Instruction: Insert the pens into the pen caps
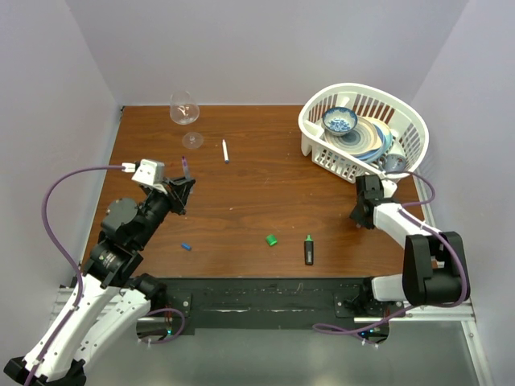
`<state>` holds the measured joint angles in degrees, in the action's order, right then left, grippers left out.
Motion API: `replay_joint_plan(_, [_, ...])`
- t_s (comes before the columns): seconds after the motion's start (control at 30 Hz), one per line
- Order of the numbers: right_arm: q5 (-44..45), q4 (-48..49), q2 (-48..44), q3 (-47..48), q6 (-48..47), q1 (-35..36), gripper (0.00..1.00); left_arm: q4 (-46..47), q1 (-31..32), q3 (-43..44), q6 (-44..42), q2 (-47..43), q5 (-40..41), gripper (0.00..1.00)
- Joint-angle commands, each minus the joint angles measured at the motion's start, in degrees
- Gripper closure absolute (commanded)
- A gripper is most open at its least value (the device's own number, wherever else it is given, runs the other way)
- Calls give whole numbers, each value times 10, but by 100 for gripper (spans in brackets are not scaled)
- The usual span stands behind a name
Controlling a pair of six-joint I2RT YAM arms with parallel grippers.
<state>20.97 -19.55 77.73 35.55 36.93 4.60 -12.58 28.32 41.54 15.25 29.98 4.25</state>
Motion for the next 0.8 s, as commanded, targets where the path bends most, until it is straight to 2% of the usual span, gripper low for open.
replay_joint_plan(0.0, [-77,61,24,9,-43,-1,80,11,1,-1,-9,-4,7,100])
replay_joint_plan(0.1, [-140,92,13,13,-91,0,89,11,1,0,-8,-5,7,100])
replay_joint_plan(0.27, [-208,113,-62,15,-144,2,95,12,1,-1,-7,-5,6,100])
replay_joint_plan(0.47, [-192,76,-101,51,-160,22,96,16,1,-2,-7,-7,6,100])
replay_joint_plan(0.6, [-151,43,-115,84,-164,36,96,19,1,-5,-7,-8,2,100])
replay_joint_plan(0.77, [-156,19,-114,130,-183,40,97,21,1,-5,-7,-6,0,100])
